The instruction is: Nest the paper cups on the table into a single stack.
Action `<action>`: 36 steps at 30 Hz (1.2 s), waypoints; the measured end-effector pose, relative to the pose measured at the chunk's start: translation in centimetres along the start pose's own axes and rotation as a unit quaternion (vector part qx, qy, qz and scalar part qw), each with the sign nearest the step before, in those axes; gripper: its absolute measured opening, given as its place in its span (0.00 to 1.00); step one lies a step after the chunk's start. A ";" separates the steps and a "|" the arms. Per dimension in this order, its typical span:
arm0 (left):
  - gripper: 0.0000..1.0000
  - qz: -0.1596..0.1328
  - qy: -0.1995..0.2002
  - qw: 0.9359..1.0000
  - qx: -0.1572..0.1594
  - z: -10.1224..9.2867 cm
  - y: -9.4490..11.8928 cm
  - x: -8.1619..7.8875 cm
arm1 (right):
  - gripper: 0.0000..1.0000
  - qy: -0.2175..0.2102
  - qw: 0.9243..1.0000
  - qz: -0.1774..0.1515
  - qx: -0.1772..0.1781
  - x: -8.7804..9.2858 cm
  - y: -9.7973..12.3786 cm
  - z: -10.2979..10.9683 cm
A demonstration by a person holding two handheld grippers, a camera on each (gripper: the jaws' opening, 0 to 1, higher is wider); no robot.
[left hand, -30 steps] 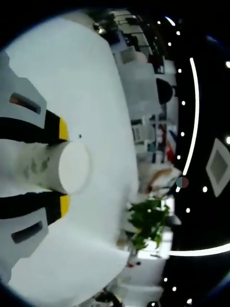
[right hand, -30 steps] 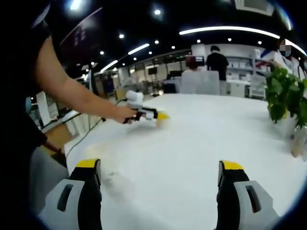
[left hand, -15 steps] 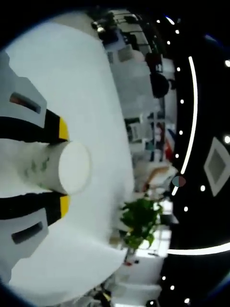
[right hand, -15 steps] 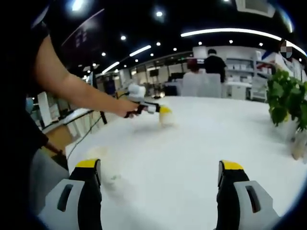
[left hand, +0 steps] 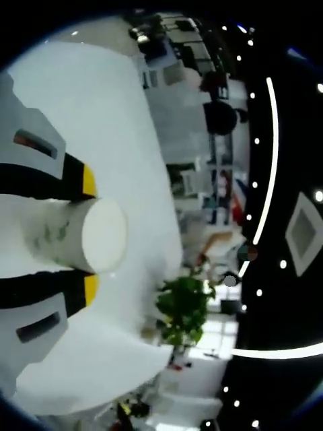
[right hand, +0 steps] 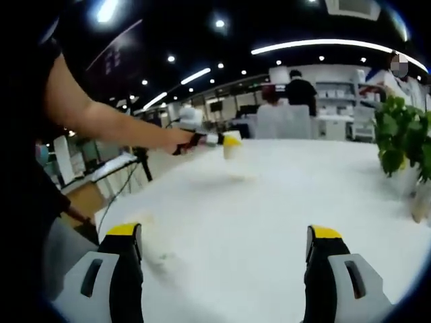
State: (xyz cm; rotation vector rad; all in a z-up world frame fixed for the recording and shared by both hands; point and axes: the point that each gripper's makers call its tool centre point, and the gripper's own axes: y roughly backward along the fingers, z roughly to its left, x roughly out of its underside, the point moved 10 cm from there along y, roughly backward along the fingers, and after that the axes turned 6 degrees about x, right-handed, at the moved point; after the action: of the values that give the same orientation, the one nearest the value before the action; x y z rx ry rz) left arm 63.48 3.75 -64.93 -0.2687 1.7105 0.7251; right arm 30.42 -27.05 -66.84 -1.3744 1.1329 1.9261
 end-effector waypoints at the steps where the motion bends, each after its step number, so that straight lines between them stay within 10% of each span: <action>1: 0.39 0.000 0.000 1.000 0.002 0.0 0.1 -0.3 | 1.00 0.001 1.000 -0.001 0.000 -0.1 0.0 0.0; 16: 0.40 0.003 -0.017 1.000 0.005 -0.5 1.9 -5.0 | 0.99 -0.004 1.000 -0.015 -0.006 -1.1 0.0 -0.1; 36: 0.39 0.004 -0.022 0.999 0.030 -4.4 3.9 -6.8 | 1.00 -0.005 1.000 -0.028 -0.012 -2.0 0.8 0.7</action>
State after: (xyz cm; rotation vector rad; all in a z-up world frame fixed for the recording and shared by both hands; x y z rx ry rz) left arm 59.76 2.85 -56.85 -0.2030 1.6884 0.6794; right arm 30.17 -26.74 -64.65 -1.3923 1.0576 1.9112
